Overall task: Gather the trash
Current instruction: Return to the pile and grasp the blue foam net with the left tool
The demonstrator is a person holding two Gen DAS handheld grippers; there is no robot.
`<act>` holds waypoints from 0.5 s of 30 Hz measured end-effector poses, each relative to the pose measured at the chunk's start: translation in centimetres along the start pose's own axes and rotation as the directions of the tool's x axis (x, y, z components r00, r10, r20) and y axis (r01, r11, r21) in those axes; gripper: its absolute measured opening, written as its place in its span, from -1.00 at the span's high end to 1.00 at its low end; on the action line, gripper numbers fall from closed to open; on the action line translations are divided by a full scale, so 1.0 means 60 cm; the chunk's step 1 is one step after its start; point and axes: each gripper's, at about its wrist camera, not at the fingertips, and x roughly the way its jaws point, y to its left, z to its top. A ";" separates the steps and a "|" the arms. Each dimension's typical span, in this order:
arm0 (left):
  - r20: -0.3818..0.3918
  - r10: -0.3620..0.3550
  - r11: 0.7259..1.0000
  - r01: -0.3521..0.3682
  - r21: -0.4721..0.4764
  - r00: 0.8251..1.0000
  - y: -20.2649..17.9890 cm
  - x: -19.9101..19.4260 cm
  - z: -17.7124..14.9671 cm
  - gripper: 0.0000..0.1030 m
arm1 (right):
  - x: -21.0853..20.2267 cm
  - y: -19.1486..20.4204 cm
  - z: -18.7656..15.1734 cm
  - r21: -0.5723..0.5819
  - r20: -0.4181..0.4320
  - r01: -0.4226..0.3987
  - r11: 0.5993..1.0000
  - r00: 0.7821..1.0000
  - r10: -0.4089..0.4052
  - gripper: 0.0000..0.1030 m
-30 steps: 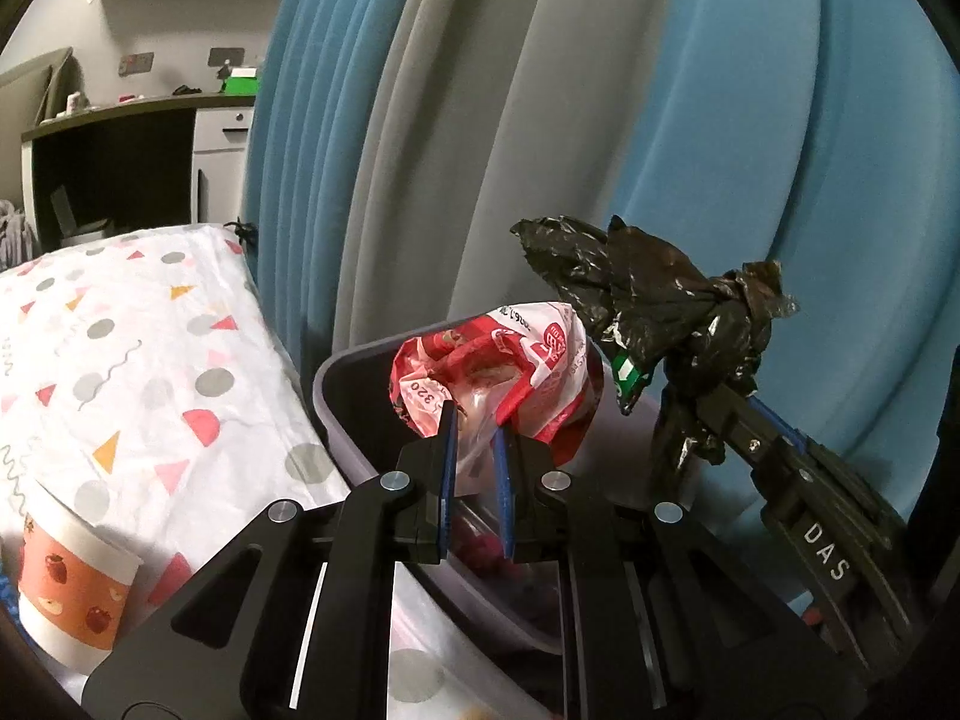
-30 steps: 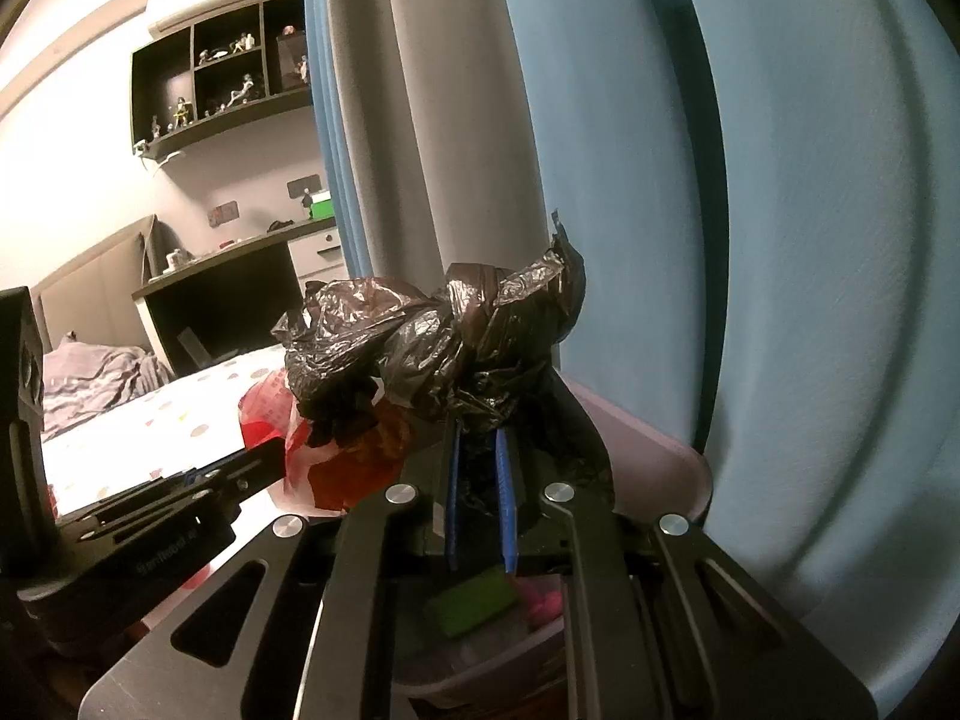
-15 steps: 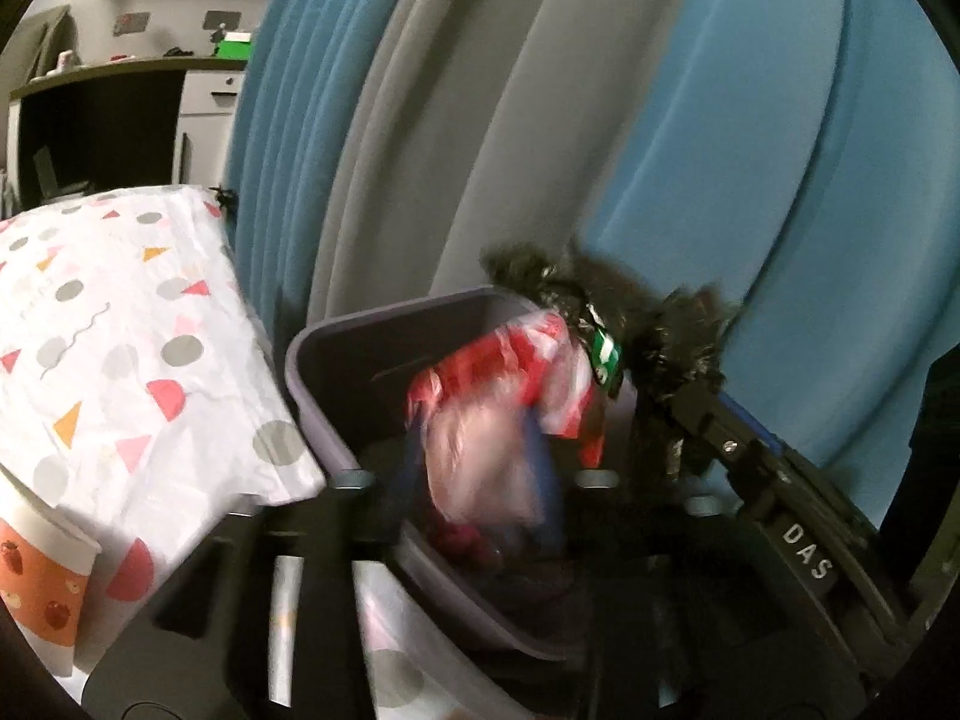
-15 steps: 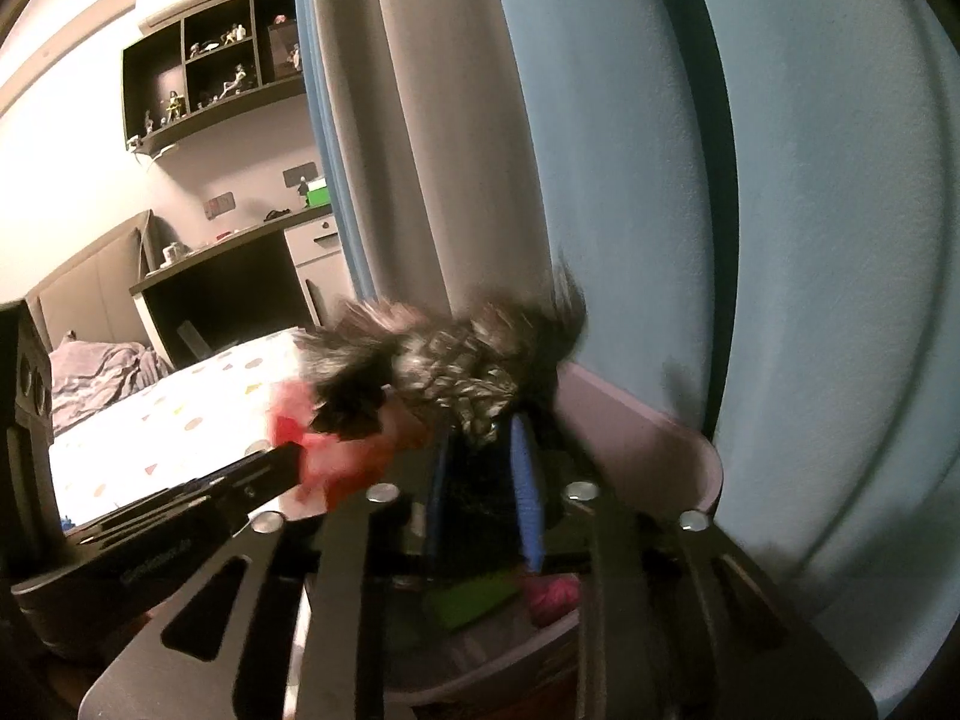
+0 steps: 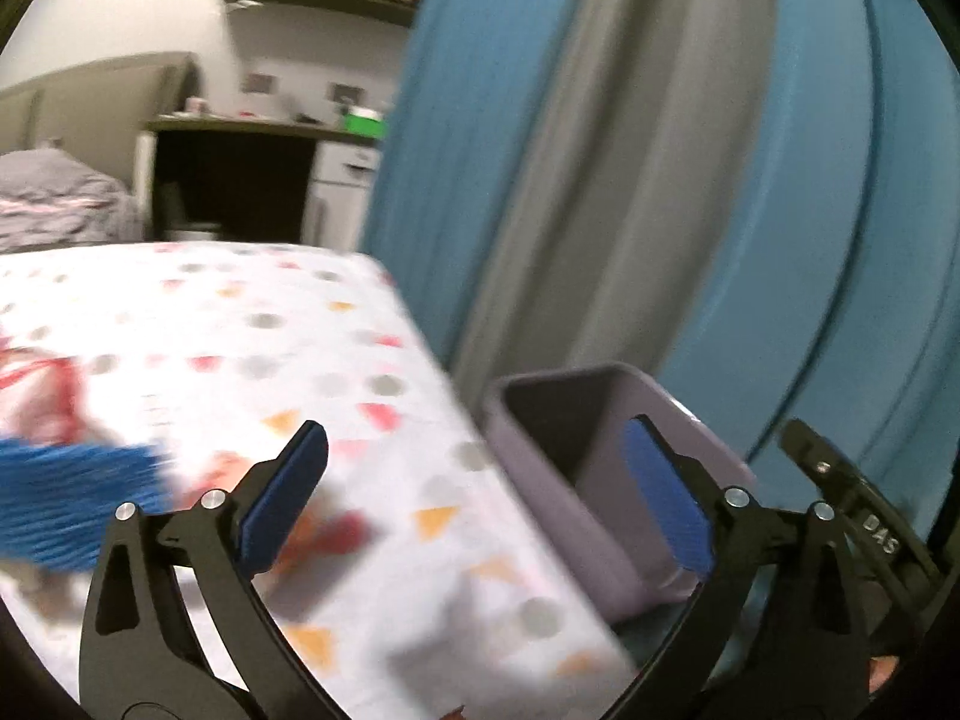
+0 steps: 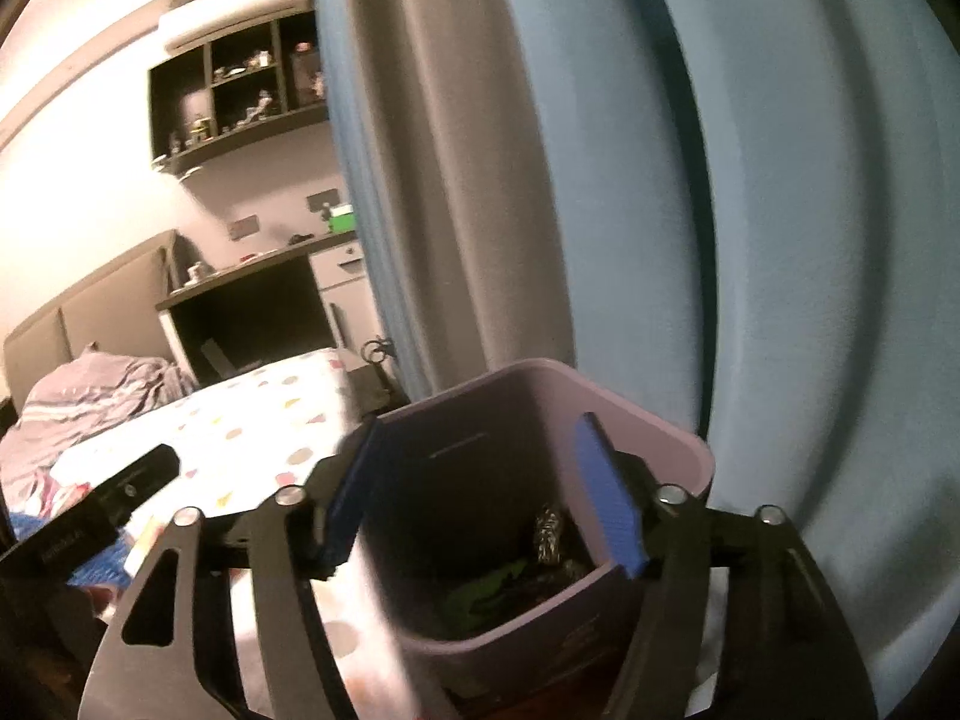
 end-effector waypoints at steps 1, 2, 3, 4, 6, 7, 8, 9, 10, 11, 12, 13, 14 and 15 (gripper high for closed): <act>0.006 0.034 0.999 -0.034 -0.009 0.999 0.014 -0.018 -0.003 -0.89 | -0.006 0.008 -0.004 -0.010 0.005 -0.014 1.000 1.000 0.014 -0.36; 0.011 0.063 0.998 -0.062 -0.017 0.998 0.027 -0.036 -0.006 -0.89 | -0.014 0.019 -0.009 -0.021 0.009 -0.027 0.999 1.000 0.027 -0.42; 0.019 0.076 0.997 -0.076 -0.023 0.997 0.039 -0.050 -0.008 -0.89 | -0.019 0.030 -0.015 -0.031 0.008 -0.041 0.999 0.999 0.042 -0.43; 0.025 0.095 0.995 -0.094 -0.028 0.995 0.057 -0.073 -0.014 -0.89 | -0.023 0.040 -0.020 -0.040 0.004 -0.058 0.998 0.998 0.058 -0.44; 0.047 0.142 0.990 -0.141 -0.020 0.989 0.083 -0.108 -0.023 -0.89 | -0.029 0.066 -0.033 -0.061 -0.010 -0.091 0.994 0.996 0.090 -0.48; 0.056 0.162 0.987 -0.161 -0.015 0.985 0.092 -0.123 -0.028 -0.89 | -0.031 0.077 -0.039 -0.071 -0.017 -0.103 0.992 0.995 0.103 -0.49; 0.070 0.193 0.981 -0.193 -0.012 0.979 0.107 -0.143 -0.034 -0.89 | -0.034 0.094 -0.049 -0.085 -0.027 -0.121 0.989 0.992 0.120 -0.51; 0.088 0.224 0.974 -0.224 -0.013 0.971 0.122 -0.161 -0.039 -0.89 | -0.036 0.103 -0.056 -0.094 -0.035 -0.131 0.987 0.991 0.129 -0.52; 0.098 0.245 0.969 -0.245 -0.014 0.965 0.134 -0.172 -0.038 -0.89 | -0.038 0.116 -0.063 -0.105 -0.045 -0.145 0.984 0.989 0.141 -0.52; 0.107 0.270 0.963 -0.270 -0.015 0.957 0.149 -0.187 -0.040 -0.89 | -0.040 0.131 -0.071 -0.116 -0.056 -0.165 0.979 0.986 0.159 -0.52; 0.113 0.291 0.957 -0.291 -0.019 0.950 0.168 -0.202 -0.043 -0.89 | -0.041 0.145 -0.079 -0.123 -0.067 -0.182 0.976 0.982 0.175 -0.52; 0.117 0.304 0.953 -0.302 -0.028 0.946 0.184 -0.216 -0.045 -0.89 | -0.041 0.154 -0.084 -0.126 -0.077 -0.196 0.973 0.979 0.187 -0.52; 0.116 0.310 0.951 -0.308 -0.036 0.944 0.196 -0.224 -0.044 -0.89 | -0.041 0.167 -0.090 -0.128 -0.091 -0.214 0.968 0.975 0.204 -0.52; 0.117 0.315 0.949 -0.312 -0.050 0.942 0.217 -0.240 -0.049 -0.89 | -0.041 0.180 -0.095 -0.129 -0.102 -0.229 0.965 0.971 0.217 -0.52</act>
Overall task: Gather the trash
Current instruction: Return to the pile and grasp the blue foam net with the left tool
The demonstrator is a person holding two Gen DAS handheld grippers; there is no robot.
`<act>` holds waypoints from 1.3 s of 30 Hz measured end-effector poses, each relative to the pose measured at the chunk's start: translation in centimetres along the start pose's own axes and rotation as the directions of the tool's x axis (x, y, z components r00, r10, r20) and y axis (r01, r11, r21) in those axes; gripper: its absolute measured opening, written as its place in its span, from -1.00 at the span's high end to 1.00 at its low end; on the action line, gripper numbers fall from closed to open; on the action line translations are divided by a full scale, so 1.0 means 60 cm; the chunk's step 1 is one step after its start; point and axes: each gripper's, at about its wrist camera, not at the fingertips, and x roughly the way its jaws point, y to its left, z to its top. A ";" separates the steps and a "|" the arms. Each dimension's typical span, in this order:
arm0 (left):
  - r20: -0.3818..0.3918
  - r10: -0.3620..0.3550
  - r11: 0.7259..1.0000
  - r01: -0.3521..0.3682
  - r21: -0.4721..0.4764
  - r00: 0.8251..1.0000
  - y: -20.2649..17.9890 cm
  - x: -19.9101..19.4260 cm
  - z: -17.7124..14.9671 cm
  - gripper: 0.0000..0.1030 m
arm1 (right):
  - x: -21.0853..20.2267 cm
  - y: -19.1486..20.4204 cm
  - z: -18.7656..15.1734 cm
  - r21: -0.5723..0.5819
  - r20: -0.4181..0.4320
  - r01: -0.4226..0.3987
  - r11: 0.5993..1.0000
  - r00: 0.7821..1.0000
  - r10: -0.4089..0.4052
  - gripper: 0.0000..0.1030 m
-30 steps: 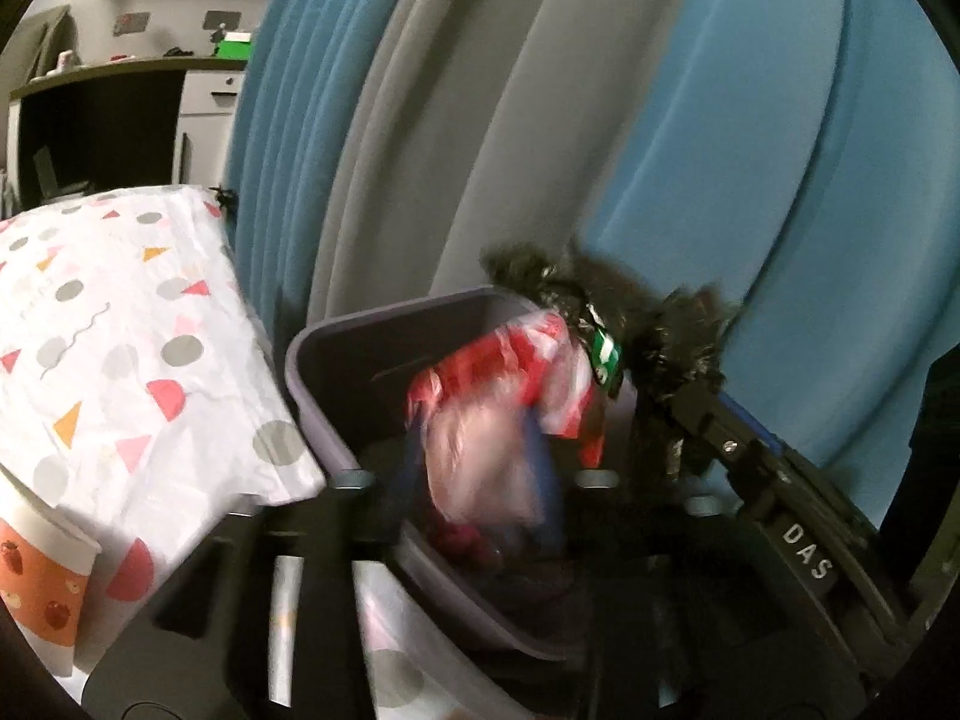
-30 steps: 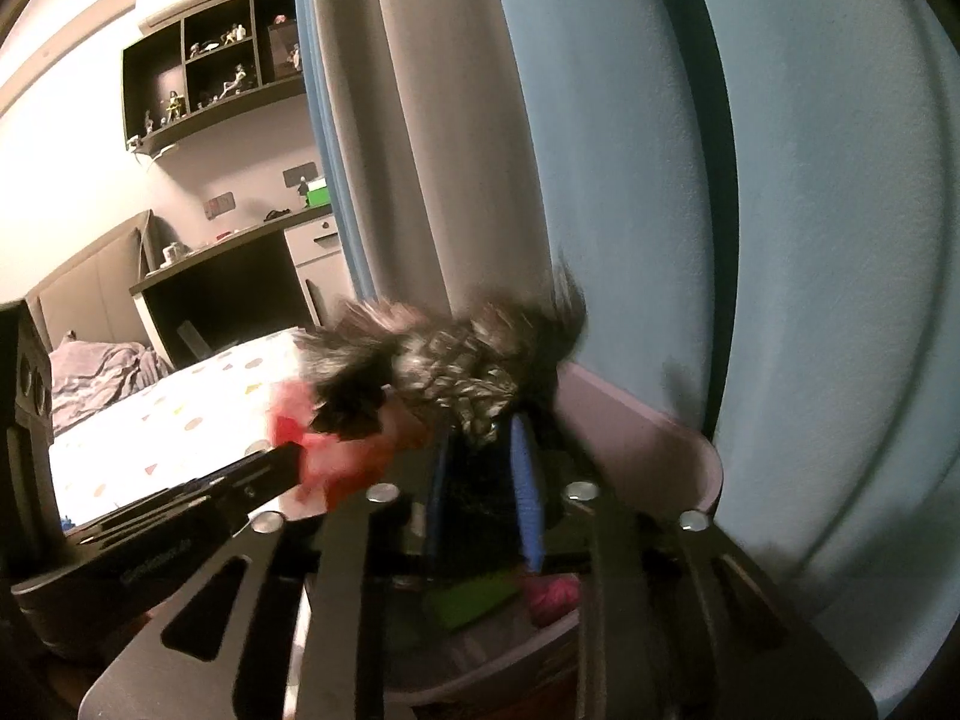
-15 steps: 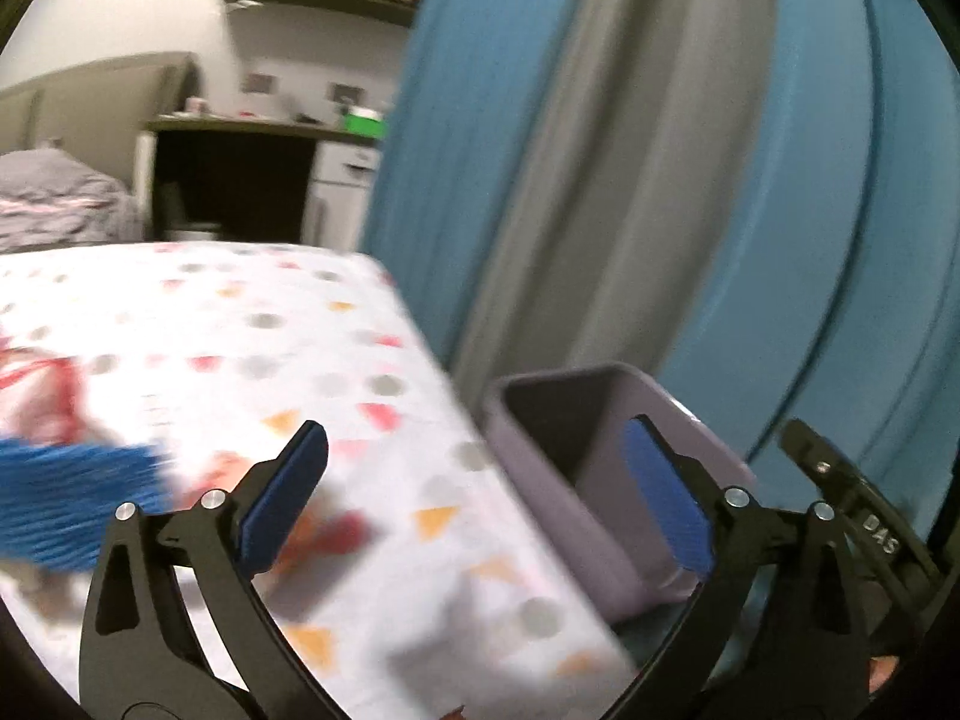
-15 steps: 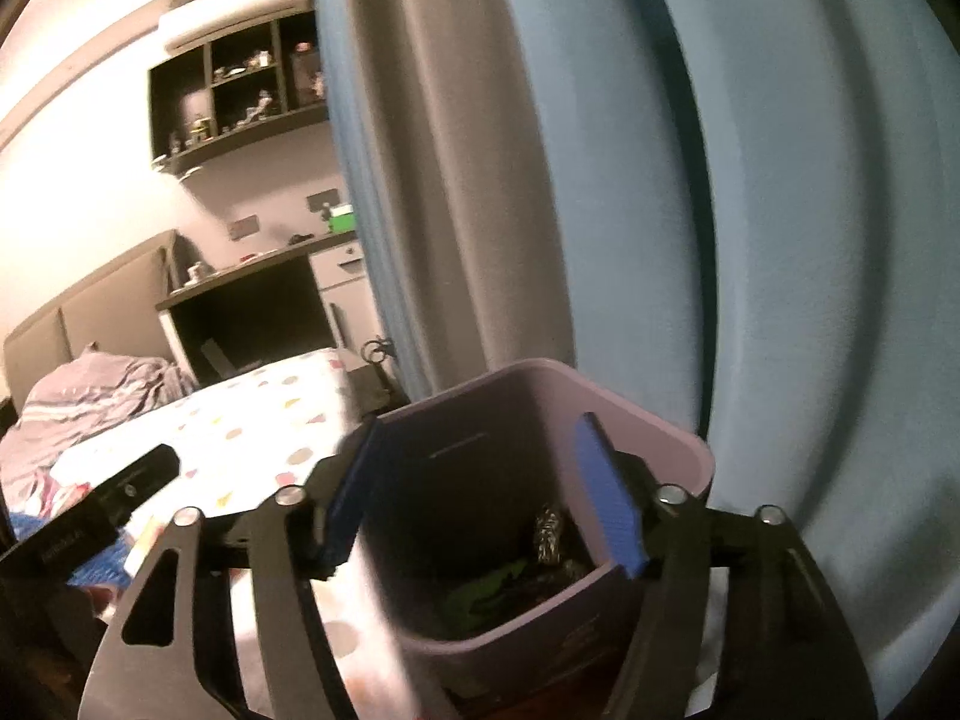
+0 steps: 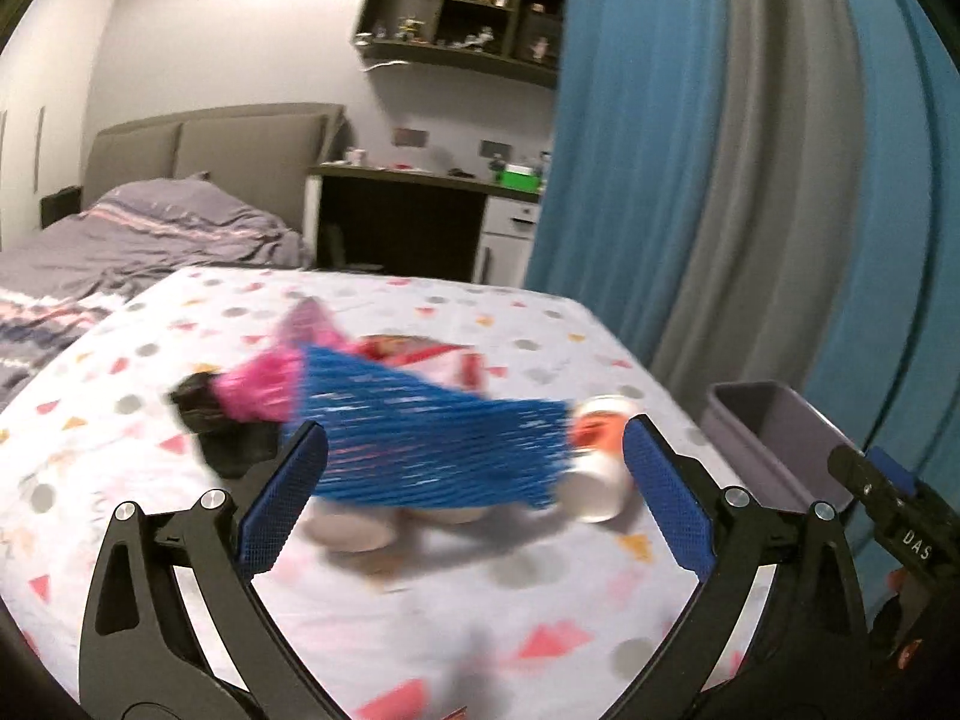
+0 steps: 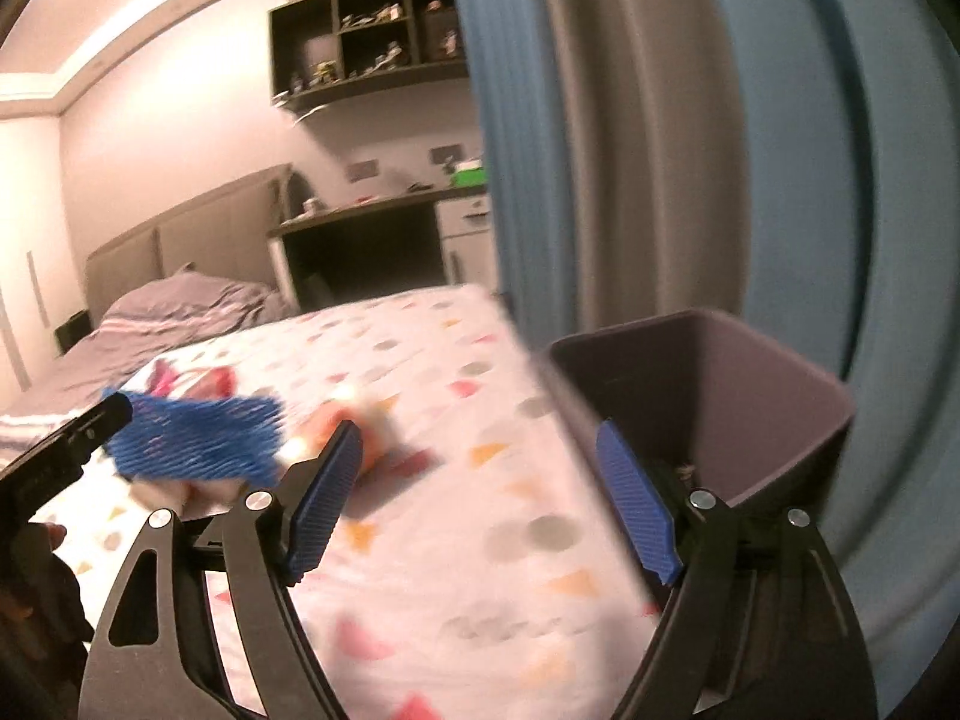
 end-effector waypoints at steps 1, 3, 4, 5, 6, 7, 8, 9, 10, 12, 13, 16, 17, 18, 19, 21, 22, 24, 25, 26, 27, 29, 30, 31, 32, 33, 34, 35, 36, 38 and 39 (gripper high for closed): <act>0.000 0.001 1.000 -0.001 -0.011 1.000 0.016 -0.004 -0.001 -0.89 | 0.001 0.008 -0.002 -0.003 -0.005 -0.010 1.000 1.000 0.010 -0.52; -0.008 -0.007 1.000 0.007 -0.026 1.000 0.042 -0.013 -0.004 -0.89 | 0.003 0.031 -0.007 -0.011 -0.020 -0.032 0.999 0.999 0.032 -0.52; -0.014 -0.012 0.999 0.012 -0.038 1.000 0.060 -0.015 -0.004 -0.89 | 0.003 0.038 -0.008 -0.014 -0.023 -0.040 0.999 0.999 0.039 -0.52; -0.019 -0.017 0.999 0.016 -0.042 1.000 0.070 -0.015 -0.005 -0.89 | 0.004 0.047 -0.008 -0.019 -0.026 -0.048 0.999 0.999 0.047 -0.52; -0.024 -0.023 0.999 0.022 -0.044 0.999 0.077 -0.016 -0.006 -0.89 | 0.002 0.056 -0.010 -0.026 -0.028 -0.053 0.998 0.998 0.052 -0.52; -0.034 -0.035 0.998 0.033 -0.052 0.999 0.089 -0.013 -0.006 -0.88 | 0.002 0.061 -0.010 -0.031 -0.029 -0.055 0.998 0.998 0.054 -0.52; -0.040 -0.045 0.997 0.043 -0.057 0.998 0.093 -0.007 -0.006 -0.87 | 0.002 0.066 -0.011 -0.037 -0.030 -0.057 0.998 0.998 0.056 -0.52; -0.055 -0.064 0.996 0.061 -0.062 0.996 0.102 0.001 -0.005 -0.84 | 0.003 0.071 -0.012 -0.042 -0.033 -0.058 0.997 0.998 0.056 -0.52; -0.073 -0.075 0.996 0.070 -0.063 0.995 0.112 0.005 -0.006 -0.74 | 0.004 0.075 -0.014 -0.044 -0.036 -0.058 0.997 0.998 0.056 -0.52; -0.099 -0.097 0.994 0.092 -0.060 0.990 0.118 0.019 -0.008 -0.58 | 0.007 0.082 -0.016 -0.048 -0.045 -0.058 0.997 0.997 0.056 -0.52; -0.124 -0.111 0.993 0.104 -0.063 0.986 0.125 0.031 -0.008 -0.49 | 0.009 0.083 -0.017 -0.050 -0.047 -0.057 0.997 0.997 0.055 -0.52; -0.156 -0.140 0.988 0.127 -0.086 0.978 0.139 0.051 -0.010 -0.29 | 0.018 0.094 -0.020 -0.056 -0.059 -0.055 0.997 0.997 0.052 -0.52; -0.164 -0.148 0.987 0.134 -0.093 0.975 0.144 0.055 -0.012 -0.19 | 0.021 0.094 -0.021 -0.057 -0.062 -0.055 0.997 0.997 0.052 -0.52; -0.173 -0.161 0.984 0.145 -0.102 0.972 0.146 0.061 -0.012 -0.13 | 0.025 0.094 -0.022 -0.057 -0.067 -0.055 0.997 0.996 0.052 -0.52; -0.185 -0.186 0.979 0.166 -0.118 0.965 0.149 0.067 -0.013 0.01 | 0.029 0.096 -0.022 -0.056 -0.071 -0.056 0.997 0.996 0.052 -0.52; -0.190 -0.209 0.974 0.187 -0.127 0.959 0.149 0.072 -0.014 0.16 | 0.037 0.097 -0.022 -0.055 -0.081 -0.058 0.997 0.995 0.053 -0.52; -0.192 -0.221 0.972 0.200 -0.126 0.956 0.147 0.073 -0.015 0.25 | 0.041 0.098 -0.022 -0.057 -0.084 -0.058 0.997 0.995 0.053 -0.52; -0.202 -0.236 0.970 0.216 -0.116 0.951 0.141 0.076 -0.016 0.51 | 0.044 0.099 -0.023 -0.058 -0.088 -0.058 0.997 0.995 0.053 -0.52; -0.204 -0.241 0.968 0.222 -0.113 0.949 0.140 0.077 -0.016 0.66 | 0.045 0.100 -0.023 -0.059 -0.089 -0.059 0.997 0.995 0.054 -0.52; -0.207 -0.249 0.967 0.230 -0.112 0.946 0.138 0.076 -0.016 0.76 | 0.045 0.100 -0.023 -0.058 -0.089 -0.060 0.997 0.995 0.054 -0.52; -0.208 -0.256 0.965 0.238 -0.111 0.944 0.134 0.076 -0.017 0.80 | 0.044 0.100 -0.023 -0.058 -0.090 -0.059 0.997 0.995 0.053 -0.52; -0.200 -0.271 0.961 0.255 -0.105 0.942 0.128 0.070 -0.018 0.86 | 0.045 0.099 -0.024 -0.055 -0.091 -0.056 0.997 0.995 0.051 -0.52; -0.190 -0.280 0.959 0.264 -0.102 0.941 0.126 0.065 -0.017 0.86 | 0.046 0.099 -0.024 -0.054 -0.093 -0.056 0.997 0.994 0.050 -0.52; -0.184 -0.284 0.958 0.269 -0.101 0.941 0.125 0.060 -0.016 0.87 | 0.046 0.099 -0.024 -0.052 -0.095 -0.054 0.997 0.994 0.049 -0.52; -0.175 -0.289 0.956 0.274 -0.103 0.941 0.123 0.053 -0.016 0.87 | 0.046 0.098 -0.024 -0.051 -0.096 -0.053 0.997 0.994 0.048 -0.52; -0.167 -0.296 0.954 0.281 -0.106 0.940 0.123 0.047 -0.014 0.87 | 0.045 0.098 -0.025 -0.049 -0.098 -0.053 0.997 0.994 0.048 -0.52; -0.150 -0.305 0.950 0.289 -0.114 0.941 0.123 0.034 -0.013 0.88 | 0.044 0.098 -0.025 -0.049 -0.100 -0.052 0.997 0.994 0.047 -0.52; -0.139 -0.310 0.948 0.294 -0.123 0.940 0.125 0.025 -0.013 0.87 | 0.044 0.098 -0.025 -0.049 -0.101 -0.052 0.997 0.994 0.047 -0.52; -0.120 -0.318 0.943 0.302 -0.138 0.940 0.128 0.011 -0.010 0.88 | 0.046 0.097 -0.024 -0.049 -0.104 -0.051 0.998 0.994 0.045 -0.52; -0.088 -0.320 0.940 0.305 -0.154 0.943 0.135 -0.013 -0.003 0.87 | 0.048 0.099 -0.025 -0.047 -0.110 -0.050 0.998 0.993 0.044 -0.52; -0.063 -0.320 0.938 0.307 -0.160 0.945 0.141 -0.031 0.003 0.88 | 0.050 0.099 -0.025 -0.046 -0.115 -0.051 0.998 0.992 0.045 -0.52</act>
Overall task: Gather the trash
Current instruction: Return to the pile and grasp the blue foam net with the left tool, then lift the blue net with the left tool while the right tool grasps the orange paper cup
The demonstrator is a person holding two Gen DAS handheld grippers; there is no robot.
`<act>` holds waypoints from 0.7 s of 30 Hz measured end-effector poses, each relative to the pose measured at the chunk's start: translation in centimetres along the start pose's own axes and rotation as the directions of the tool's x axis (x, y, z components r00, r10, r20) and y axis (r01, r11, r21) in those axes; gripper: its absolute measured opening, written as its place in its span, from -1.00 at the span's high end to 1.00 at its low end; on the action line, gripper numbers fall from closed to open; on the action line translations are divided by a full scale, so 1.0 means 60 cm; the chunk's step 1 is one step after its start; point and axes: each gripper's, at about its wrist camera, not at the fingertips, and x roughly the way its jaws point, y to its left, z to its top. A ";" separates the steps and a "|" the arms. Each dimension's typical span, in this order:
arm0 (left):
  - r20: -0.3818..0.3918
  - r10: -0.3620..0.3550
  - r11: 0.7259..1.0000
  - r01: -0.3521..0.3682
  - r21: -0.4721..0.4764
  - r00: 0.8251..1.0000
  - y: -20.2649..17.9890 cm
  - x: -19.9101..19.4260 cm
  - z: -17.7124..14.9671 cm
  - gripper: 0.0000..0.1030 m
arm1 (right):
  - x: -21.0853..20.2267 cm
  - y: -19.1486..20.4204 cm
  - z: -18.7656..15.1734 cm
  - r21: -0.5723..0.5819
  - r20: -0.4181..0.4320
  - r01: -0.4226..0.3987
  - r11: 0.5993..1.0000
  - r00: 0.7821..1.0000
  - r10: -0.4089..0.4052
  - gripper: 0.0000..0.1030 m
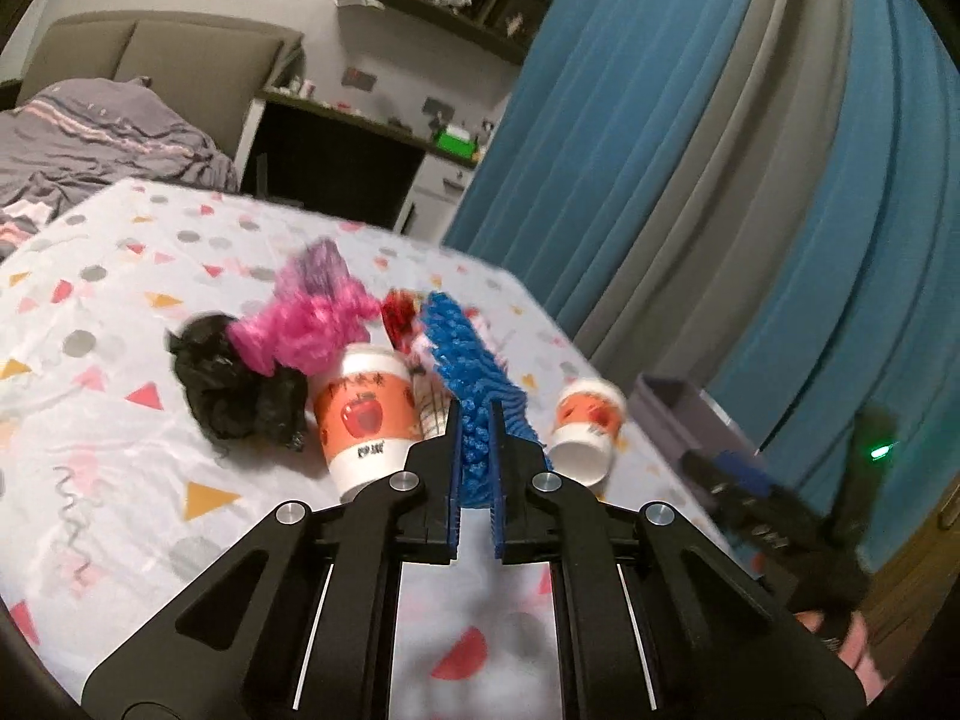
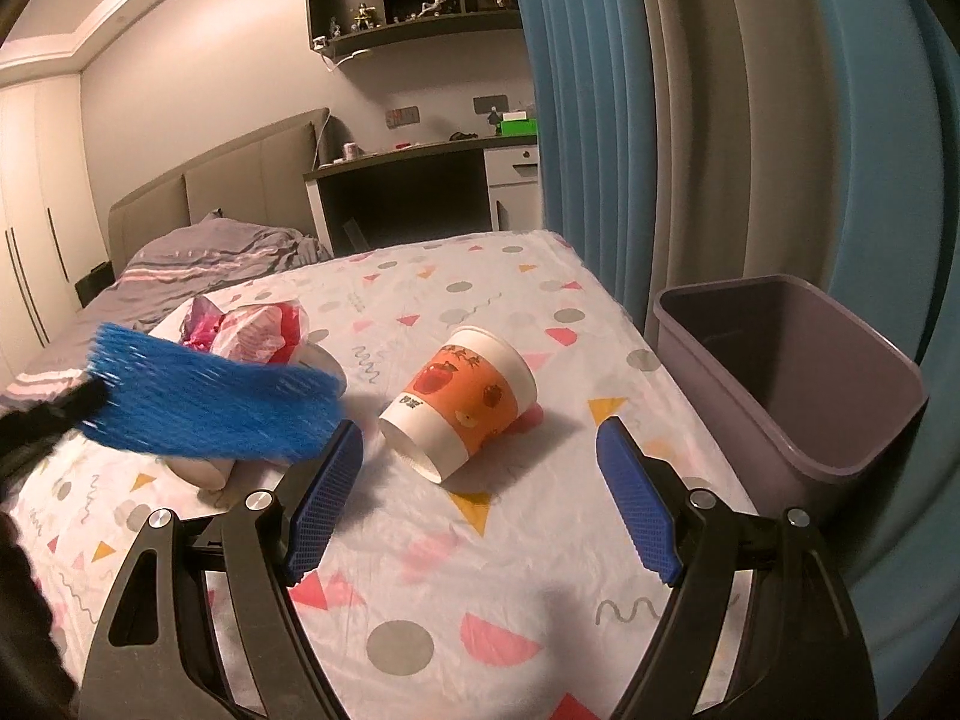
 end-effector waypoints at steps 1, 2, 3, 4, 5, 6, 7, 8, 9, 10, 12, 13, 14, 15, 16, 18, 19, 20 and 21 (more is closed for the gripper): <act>0.024 -0.001 1.000 0.001 -0.002 1.000 -0.002 -0.017 0.003 0.88 | 0.002 0.001 0.000 0.002 -0.005 -0.001 1.000 1.000 0.001 -0.52; 0.046 0.004 1.000 -0.004 -0.002 0.999 -0.002 -0.032 0.007 0.88 | 0.005 0.001 0.000 0.004 -0.011 -0.007 1.000 1.000 0.007 -0.52; 0.072 0.019 1.000 -0.019 -0.001 0.997 -0.002 -0.050 0.011 0.87 | 0.009 0.003 0.000 0.007 -0.019 -0.015 1.000 1.000 0.015 -0.52; 0.098 0.035 0.999 -0.035 -0.001 0.995 -0.001 -0.066 0.016 0.87 | 0.012 0.004 0.000 0.009 -0.025 -0.018 1.000 1.000 0.019 -0.52; 0.119 0.045 0.999 -0.045 -0.003 0.992 0.002 -0.079 0.022 0.87 | 0.017 0.006 -0.001 0.010 -0.034 -0.021 1.000 0.999 0.021 -0.52; 0.145 0.059 0.998 -0.059 -0.007 0.988 0.005 -0.093 0.026 0.87 | 0.023 0.009 -0.001 0.011 -0.044 -0.023 1.000 0.999 0.024 -0.52; 0.176 0.087 0.996 -0.087 -0.012 0.981 0.008 -0.108 0.031 0.87 | 0.027 0.011 0.000 0.014 -0.050 -0.026 1.000 0.998 0.027 -0.52; 0.206 0.126 0.992 -0.126 -0.014 0.970 0.011 -0.121 0.035 0.87 | 0.033 0.014 0.001 0.017 -0.058 -0.028 0.999 0.998 0.029 -0.52; 0.231 0.162 0.987 -0.163 -0.015 0.959 0.014 -0.130 0.038 0.87 | 0.038 0.017 0.003 0.020 -0.065 -0.027 0.999 0.997 0.028 -0.52; 0.261 0.206 0.978 -0.207 -0.021 0.943 0.019 -0.140 0.038 0.87 | 0.043 0.020 0.005 0.021 -0.069 -0.025 0.999 0.997 0.026 -0.52; 0.275 0.233 0.972 -0.232 -0.037 0.933 0.028 -0.146 0.041 0.87 | 0.054 0.028 0.012 0.022 -0.075 -0.016 1.000 0.997 0.017 -0.52; 0.277 0.248 0.969 -0.243 -0.054 0.928 0.037 -0.147 0.041 0.87 | 0.058 0.031 0.014 0.020 -0.076 -0.013 1.000 0.997 0.015 -0.52; 0.277 0.255 0.967 -0.248 -0.062 0.926 0.041 -0.148 0.040 0.87 | 0.064 0.034 0.017 0.018 -0.079 -0.009 1.000 0.997 0.010 -0.52; 0.278 0.268 0.964 -0.257 -0.074 0.923 0.048 -0.148 0.039 0.87 | 0.071 0.037 0.020 0.015 -0.083 -0.001 1.000 0.997 0.002 -0.52; 0.281 0.279 0.960 -0.268 -0.080 0.918 0.053 -0.149 0.037 0.87 | 0.078 0.041 0.022 0.015 -0.091 0.007 1.000 0.996 -0.006 -0.52; 0.296 0.302 0.953 -0.290 -0.082 0.906 0.059 -0.154 0.035 0.87 | 0.090 0.045 0.025 0.019 -0.106 0.014 1.000 0.994 -0.012 -0.52; 0.299 0.307 0.952 -0.296 -0.082 0.903 0.060 -0.155 0.035 0.87 | 0.095 0.046 0.026 0.022 -0.111 0.020 1.000 0.994 -0.017 -0.51; 0.302 0.309 0.951 -0.298 -0.083 0.902 0.061 -0.158 0.033 0.87 | 0.100 0.047 0.028 0.025 -0.116 0.025 0.999 0.993 -0.022 -0.51; 0.306 0.311 0.950 -0.299 -0.087 0.900 0.065 -0.160 0.033 0.87 | 0.105 0.049 0.030 0.029 -0.120 0.030 0.999 0.992 -0.026 -0.49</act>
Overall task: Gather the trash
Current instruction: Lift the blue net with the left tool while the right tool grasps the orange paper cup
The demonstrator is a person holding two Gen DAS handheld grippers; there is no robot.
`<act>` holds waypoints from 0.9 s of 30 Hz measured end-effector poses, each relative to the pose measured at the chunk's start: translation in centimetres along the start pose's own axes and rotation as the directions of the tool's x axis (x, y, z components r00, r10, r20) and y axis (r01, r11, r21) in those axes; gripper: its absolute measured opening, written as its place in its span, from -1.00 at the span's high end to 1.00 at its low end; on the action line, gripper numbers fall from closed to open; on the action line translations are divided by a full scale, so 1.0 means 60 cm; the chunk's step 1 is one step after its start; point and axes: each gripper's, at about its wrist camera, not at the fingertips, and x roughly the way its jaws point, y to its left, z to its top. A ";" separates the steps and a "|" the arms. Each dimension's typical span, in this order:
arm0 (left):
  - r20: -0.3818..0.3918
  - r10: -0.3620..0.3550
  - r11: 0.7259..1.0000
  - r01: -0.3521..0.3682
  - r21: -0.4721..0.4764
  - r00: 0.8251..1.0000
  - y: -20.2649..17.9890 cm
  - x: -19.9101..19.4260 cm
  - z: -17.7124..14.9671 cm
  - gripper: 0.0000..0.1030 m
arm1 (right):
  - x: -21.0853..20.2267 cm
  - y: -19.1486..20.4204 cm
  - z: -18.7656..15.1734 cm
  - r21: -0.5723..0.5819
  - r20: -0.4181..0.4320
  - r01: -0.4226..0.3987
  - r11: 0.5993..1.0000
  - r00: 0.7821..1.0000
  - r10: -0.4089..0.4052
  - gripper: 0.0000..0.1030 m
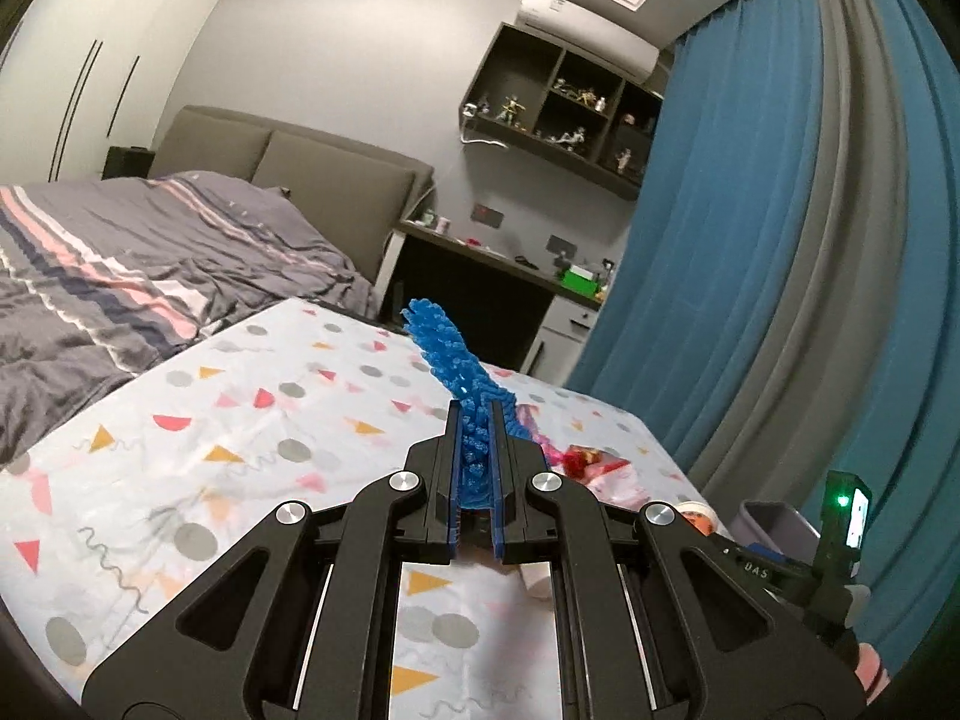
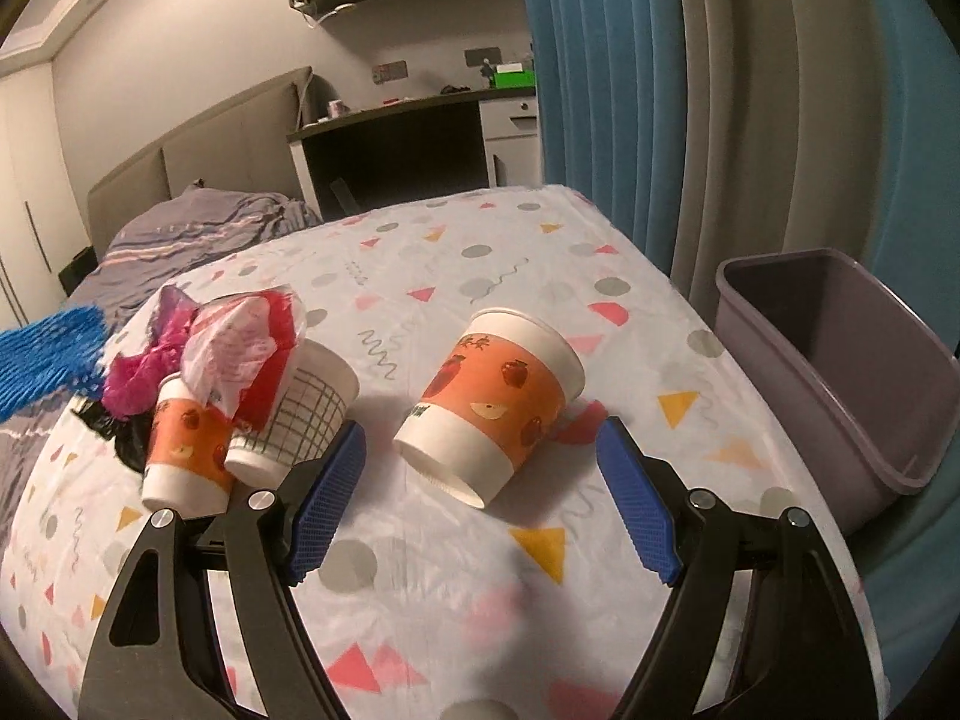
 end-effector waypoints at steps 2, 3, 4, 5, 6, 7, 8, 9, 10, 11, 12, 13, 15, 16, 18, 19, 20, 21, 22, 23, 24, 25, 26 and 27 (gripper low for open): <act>0.004 -0.002 1.000 0.002 -0.008 1.000 0.006 -0.001 0.001 0.87 | 0.008 0.003 0.005 0.012 -0.008 0.006 1.000 1.000 -0.005 -0.46; 0.004 -0.006 1.000 0.006 -0.011 1.000 0.009 -0.003 0.000 0.87 | 0.013 0.004 0.007 0.020 -0.015 0.006 1.000 1.000 -0.006 -0.45; 0.005 -0.011 1.000 0.011 -0.012 1.000 0.011 -0.003 0.000 0.87 | 0.017 0.004 0.009 0.028 -0.022 0.005 1.000 1.000 -0.004 -0.42; 0.004 -0.014 1.000 0.014 -0.012 1.000 0.013 0.000 0.000 0.87 | 0.023 0.005 0.011 0.037 -0.032 0.002 0.999 1.000 0.000 -0.41; 0.003 -0.017 1.000 0.017 -0.011 1.000 0.016 0.002 -0.001 0.87 | 0.028 0.006 0.012 0.046 -0.042 0.005 0.999 0.999 -0.003 -0.40; 0.003 -0.022 1.000 0.022 -0.011 1.000 0.017 0.002 -0.002 0.87 | 0.033 0.007 0.014 0.052 -0.051 0.006 0.999 0.999 -0.003 -0.38; 0.003 -0.026 1.000 0.026 -0.010 1.000 0.018 0.001 -0.003 0.87 | 0.040 0.008 0.016 0.058 -0.064 0.008 0.998 0.998 -0.004 -0.36; 0.003 -0.029 1.000 0.029 -0.007 1.000 0.017 -0.001 -0.005 0.87 | 0.047 0.008 0.018 0.063 -0.076 0.014 0.998 0.997 -0.009 -0.35; 0.007 -0.029 1.000 0.029 0.000 1.000 0.017 -0.003 -0.006 0.87 | 0.055 0.007 0.019 0.074 -0.091 0.019 0.997 0.996 -0.013 -0.33; 0.013 -0.027 1.000 0.027 0.006 1.000 0.018 -0.004 -0.006 0.87 | 0.062 0.007 0.021 0.085 -0.104 0.021 0.996 0.995 -0.012 -0.28; 0.018 -0.028 1.000 0.028 0.011 0.999 0.019 -0.006 -0.006 0.87 | 0.066 0.007 0.022 0.093 -0.113 0.022 0.995 0.994 -0.011 -0.26; 0.019 -0.033 0.999 0.032 0.010 0.999 0.020 -0.007 -0.006 0.87 | 0.070 0.005 0.022 0.101 -0.123 0.023 0.995 0.992 -0.010 -0.23; 0.016 -0.040 0.999 0.040 0.004 0.999 0.023 -0.005 -0.007 0.87 | 0.079 0.002 0.024 0.122 -0.141 0.025 0.992 0.990 -0.007 -0.20; 0.013 -0.045 0.999 0.045 0.000 0.999 0.025 -0.005 -0.008 0.87 | 0.080 0.000 0.024 0.127 -0.143 0.023 0.992 0.990 -0.005 -0.20; 0.006 -0.050 0.999 0.050 -0.006 0.999 0.028 -0.003 -0.010 0.87 | 0.081 -0.001 0.026 0.138 -0.148 0.022 0.990 0.989 -0.002 -0.19; 0.001 -0.053 0.999 0.053 -0.010 0.999 0.029 -0.002 -0.010 0.87 | 0.082 -0.002 0.027 0.146 -0.153 0.019 0.989 0.988 0.003 -0.19; -0.001 -0.056 0.998 0.056 -0.013 0.998 0.031 -0.001 -0.011 0.87 | 0.082 -0.003 0.029 0.152 -0.156 0.017 0.988 0.988 0.007 -0.19; -0.004 -0.060 0.998 0.060 -0.019 0.998 0.032 0.000 -0.011 0.87 | 0.083 -0.003 0.031 0.157 -0.162 0.012 0.987 0.987 0.014 -0.19; -0.006 -0.062 0.998 0.062 -0.021 0.998 0.033 0.000 -0.011 0.87 | 0.085 -0.003 0.033 0.159 -0.166 0.009 0.987 0.986 0.018 -0.19; -0.008 -0.063 0.998 0.063 -0.021 0.998 0.034 0.001 -0.010 0.87 | 0.086 -0.003 0.034 0.157 -0.170 0.010 0.988 0.985 0.017 -0.19; -0.008 -0.063 0.998 0.063 -0.020 0.998 0.034 0.000 -0.010 0.87 | 0.087 -0.002 0.035 0.153 -0.172 0.012 0.988 0.985 0.014 -0.19; -0.007 -0.064 0.998 0.064 -0.021 0.998 0.033 0.000 -0.010 0.87 | 0.089 -0.001 0.037 0.150 -0.174 0.013 0.989 0.985 0.013 -0.19; -0.007 -0.064 0.998 0.064 -0.021 0.998 0.032 0.000 -0.010 0.87 | 0.089 0.000 0.037 0.148 -0.175 0.015 0.989 0.984 0.012 -0.19; -0.007 -0.064 0.998 0.064 -0.019 0.998 0.032 -0.001 -0.010 0.87 | 0.090 -0.001 0.038 0.148 -0.177 0.014 0.989 0.984 0.013 -0.19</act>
